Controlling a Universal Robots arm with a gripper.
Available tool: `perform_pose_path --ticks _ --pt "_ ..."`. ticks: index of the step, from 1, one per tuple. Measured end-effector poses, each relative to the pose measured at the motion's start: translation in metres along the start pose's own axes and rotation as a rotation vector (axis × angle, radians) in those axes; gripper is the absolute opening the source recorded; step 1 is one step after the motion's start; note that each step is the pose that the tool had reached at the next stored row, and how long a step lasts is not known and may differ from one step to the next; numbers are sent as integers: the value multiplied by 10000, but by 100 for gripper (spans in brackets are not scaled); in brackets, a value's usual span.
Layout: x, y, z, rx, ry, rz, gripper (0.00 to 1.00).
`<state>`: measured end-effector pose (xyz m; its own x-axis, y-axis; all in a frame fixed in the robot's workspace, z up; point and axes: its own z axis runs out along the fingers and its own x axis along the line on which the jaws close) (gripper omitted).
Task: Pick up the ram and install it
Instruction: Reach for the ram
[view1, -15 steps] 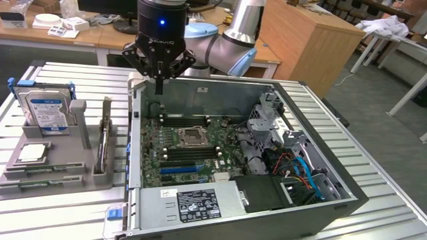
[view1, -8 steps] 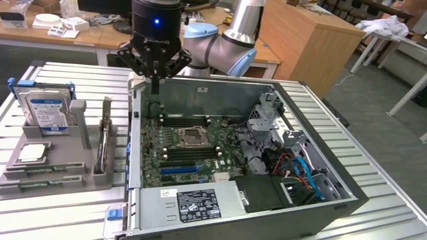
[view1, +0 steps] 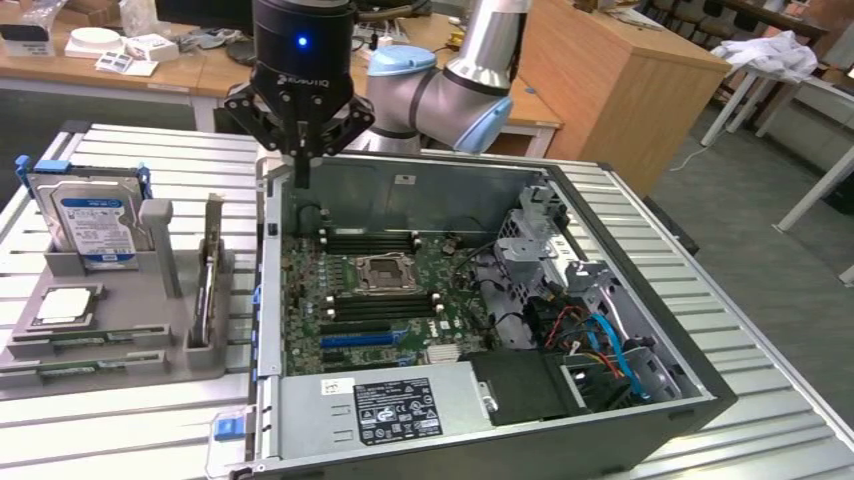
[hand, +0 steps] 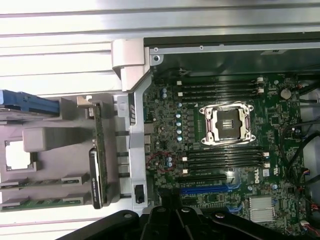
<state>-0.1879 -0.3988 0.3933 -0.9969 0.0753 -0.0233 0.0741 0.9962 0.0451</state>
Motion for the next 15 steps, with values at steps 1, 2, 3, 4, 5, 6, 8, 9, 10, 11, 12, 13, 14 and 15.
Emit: perform_pose_path --ticks 1,2,3,4,5,6,8,9,10,11,12,13,14,15 --pt "9 -1 -1 1 0 0 11" --pt "20 -1 -1 1 0 0 11" --pt "29 -2 -1 0 0 0 11" --pt "39 -3 -1 0 0 0 11" --pt "48 -3 -2 1 0 1 11" --pt "58 -4 -2 0 0 0 11" --pt "78 -6 -2 0 0 1 11" --pt "88 -6 -3 1 0 1 11" --pt "99 -7 -3 0 0 1 11" --pt "109 -8 -3 0 0 1 11" --pt "120 -9 -4 1 0 1 11" --pt "131 -10 -4 1 0 0 11" --pt "142 -10 -4 1 1 0 11" --pt "154 -11 -4 1 0 0 11"
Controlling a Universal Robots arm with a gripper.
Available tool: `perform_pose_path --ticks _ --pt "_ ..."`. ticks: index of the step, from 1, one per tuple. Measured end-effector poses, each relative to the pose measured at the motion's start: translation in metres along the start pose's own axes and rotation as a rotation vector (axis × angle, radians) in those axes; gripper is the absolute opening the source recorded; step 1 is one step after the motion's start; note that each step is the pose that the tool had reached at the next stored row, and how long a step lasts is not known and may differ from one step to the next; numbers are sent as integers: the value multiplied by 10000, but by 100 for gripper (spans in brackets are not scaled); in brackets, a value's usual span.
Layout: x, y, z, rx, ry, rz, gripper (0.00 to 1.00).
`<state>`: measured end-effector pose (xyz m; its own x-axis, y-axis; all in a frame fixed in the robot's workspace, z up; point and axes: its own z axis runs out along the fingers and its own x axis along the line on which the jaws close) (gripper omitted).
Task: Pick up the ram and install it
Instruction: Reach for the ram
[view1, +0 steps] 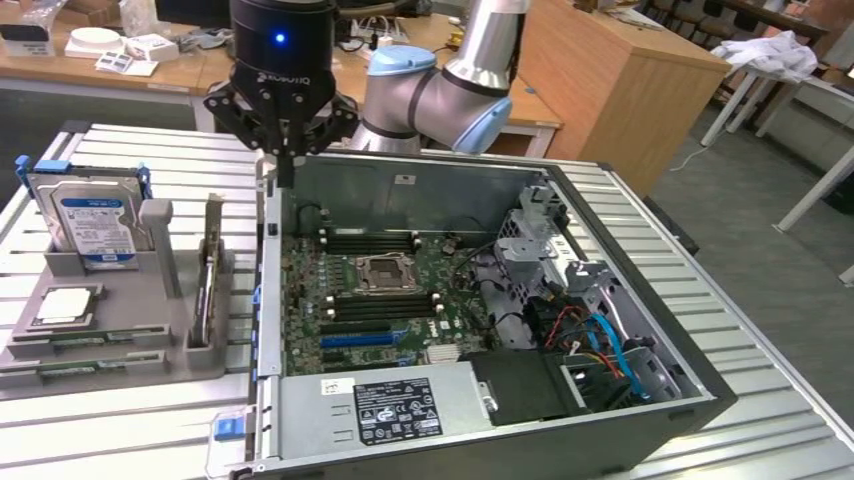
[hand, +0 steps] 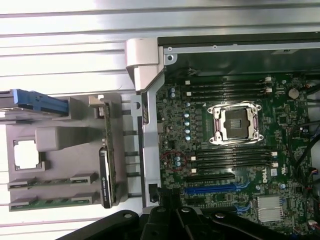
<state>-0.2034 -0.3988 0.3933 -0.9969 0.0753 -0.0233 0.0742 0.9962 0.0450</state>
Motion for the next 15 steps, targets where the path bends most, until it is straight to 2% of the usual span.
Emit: perform_pose_path --ticks 15 --pt "151 -11 -4 -1 -1 0 11"
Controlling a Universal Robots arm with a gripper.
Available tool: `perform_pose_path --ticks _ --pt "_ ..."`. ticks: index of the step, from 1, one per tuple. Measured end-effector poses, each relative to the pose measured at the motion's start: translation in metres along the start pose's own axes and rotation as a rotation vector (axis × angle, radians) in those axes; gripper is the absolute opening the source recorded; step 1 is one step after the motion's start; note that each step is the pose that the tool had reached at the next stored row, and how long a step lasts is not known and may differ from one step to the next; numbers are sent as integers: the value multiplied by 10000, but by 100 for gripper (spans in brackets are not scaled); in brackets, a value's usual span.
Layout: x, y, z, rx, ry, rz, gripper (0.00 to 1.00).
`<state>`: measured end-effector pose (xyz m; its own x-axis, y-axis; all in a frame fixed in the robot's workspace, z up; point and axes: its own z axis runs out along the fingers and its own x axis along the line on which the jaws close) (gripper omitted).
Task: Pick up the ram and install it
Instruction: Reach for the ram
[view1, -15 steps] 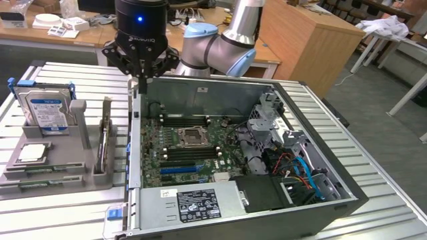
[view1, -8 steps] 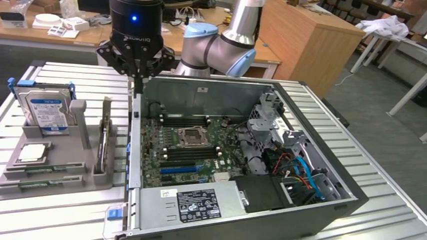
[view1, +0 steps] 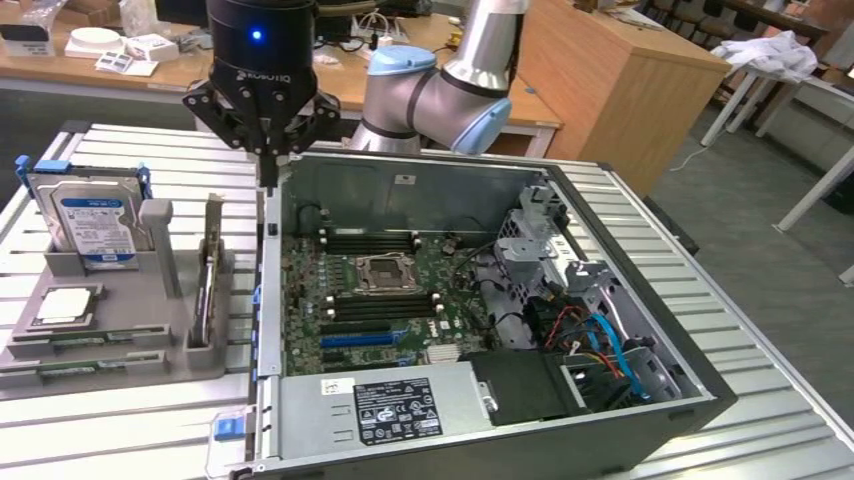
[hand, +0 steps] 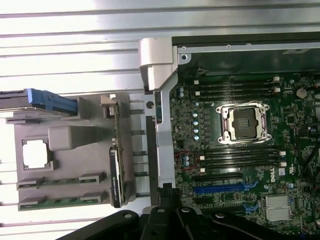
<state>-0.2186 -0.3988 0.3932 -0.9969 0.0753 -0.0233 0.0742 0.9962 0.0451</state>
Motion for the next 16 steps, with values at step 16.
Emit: perform_pose_path --ticks 16 --pt "151 -11 -4 0 0 0 11"
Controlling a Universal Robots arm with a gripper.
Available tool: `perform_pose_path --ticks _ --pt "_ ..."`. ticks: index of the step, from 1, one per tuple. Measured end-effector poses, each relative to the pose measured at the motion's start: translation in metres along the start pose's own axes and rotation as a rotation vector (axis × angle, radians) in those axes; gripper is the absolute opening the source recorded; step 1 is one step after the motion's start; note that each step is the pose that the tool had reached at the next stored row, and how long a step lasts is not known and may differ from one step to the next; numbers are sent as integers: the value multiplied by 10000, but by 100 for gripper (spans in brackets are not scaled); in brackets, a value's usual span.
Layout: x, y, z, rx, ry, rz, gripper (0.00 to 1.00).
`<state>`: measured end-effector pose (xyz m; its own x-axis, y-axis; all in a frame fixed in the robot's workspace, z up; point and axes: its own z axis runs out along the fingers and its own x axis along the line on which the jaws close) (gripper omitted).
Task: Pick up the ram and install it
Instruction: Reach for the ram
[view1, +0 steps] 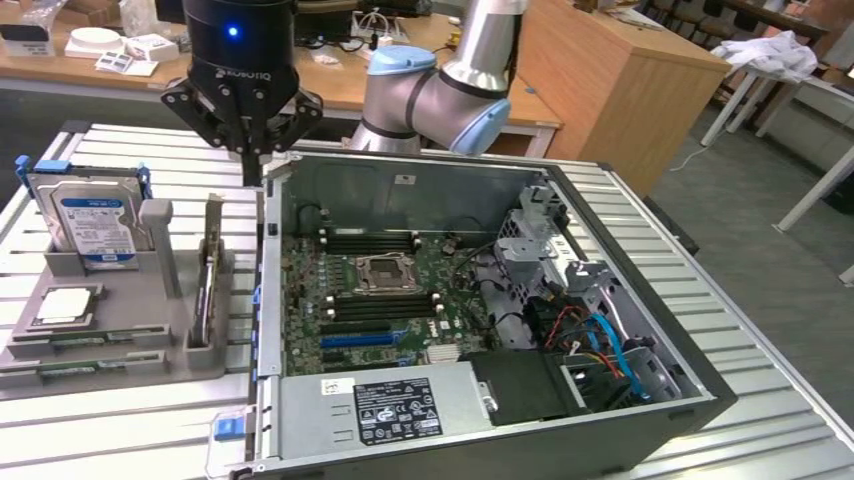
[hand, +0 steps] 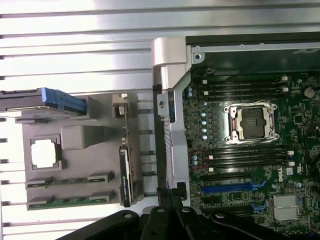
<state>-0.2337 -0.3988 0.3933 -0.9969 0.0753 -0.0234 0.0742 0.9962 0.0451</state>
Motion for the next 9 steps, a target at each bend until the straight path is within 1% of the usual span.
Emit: perform_pose_path --ticks 9 --pt "81 -6 -3 1 1 -1 11"
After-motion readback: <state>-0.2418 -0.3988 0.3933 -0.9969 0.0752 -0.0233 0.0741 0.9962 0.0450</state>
